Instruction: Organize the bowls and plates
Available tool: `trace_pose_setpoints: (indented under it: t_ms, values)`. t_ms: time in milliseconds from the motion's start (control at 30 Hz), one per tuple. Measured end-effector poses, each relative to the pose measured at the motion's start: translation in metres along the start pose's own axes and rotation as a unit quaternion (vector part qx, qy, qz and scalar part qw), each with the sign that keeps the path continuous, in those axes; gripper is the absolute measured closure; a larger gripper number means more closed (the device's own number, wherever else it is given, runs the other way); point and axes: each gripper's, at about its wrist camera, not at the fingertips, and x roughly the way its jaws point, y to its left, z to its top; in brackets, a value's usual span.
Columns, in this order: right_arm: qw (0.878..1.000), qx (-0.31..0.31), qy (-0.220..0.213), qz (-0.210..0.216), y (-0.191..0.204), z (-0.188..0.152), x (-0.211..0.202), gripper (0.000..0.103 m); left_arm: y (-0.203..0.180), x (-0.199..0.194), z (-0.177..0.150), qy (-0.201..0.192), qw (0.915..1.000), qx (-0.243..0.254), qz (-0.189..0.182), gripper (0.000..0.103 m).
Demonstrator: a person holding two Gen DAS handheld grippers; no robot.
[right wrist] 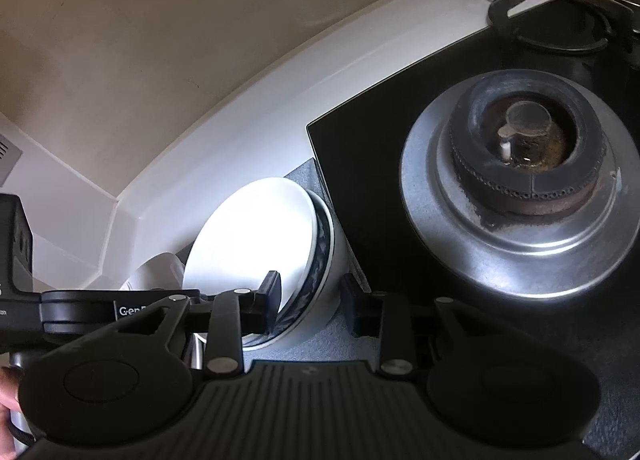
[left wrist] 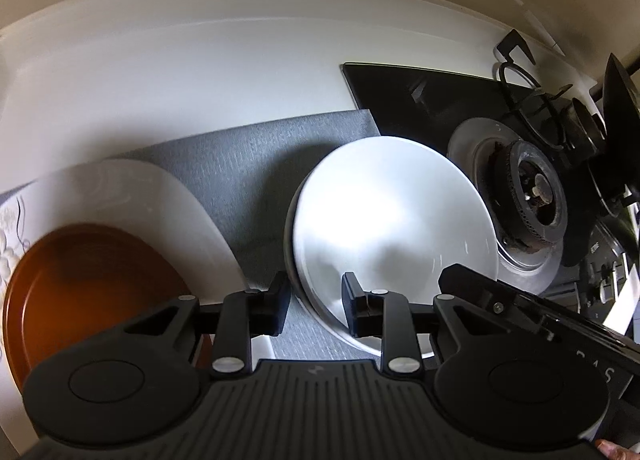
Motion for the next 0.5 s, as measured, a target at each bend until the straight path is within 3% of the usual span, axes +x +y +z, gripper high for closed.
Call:
trace_pose_setpoints:
  t_ms: [267, 500]
  values:
    - [0.999, -0.024, -0.022, -0.004, 0.018, 0.003, -0.021, 0.067, 0.001, -0.024, -0.007, -0.013, 0.9997, -0.013, -0.014, 0.073]
    - [0.998, -0.034, -0.036, 0.025, 0.050, 0.004, -0.045, 0.067, 0.017, -0.075, -0.019, -0.046, 0.9978, -0.043, -0.021, 0.073]
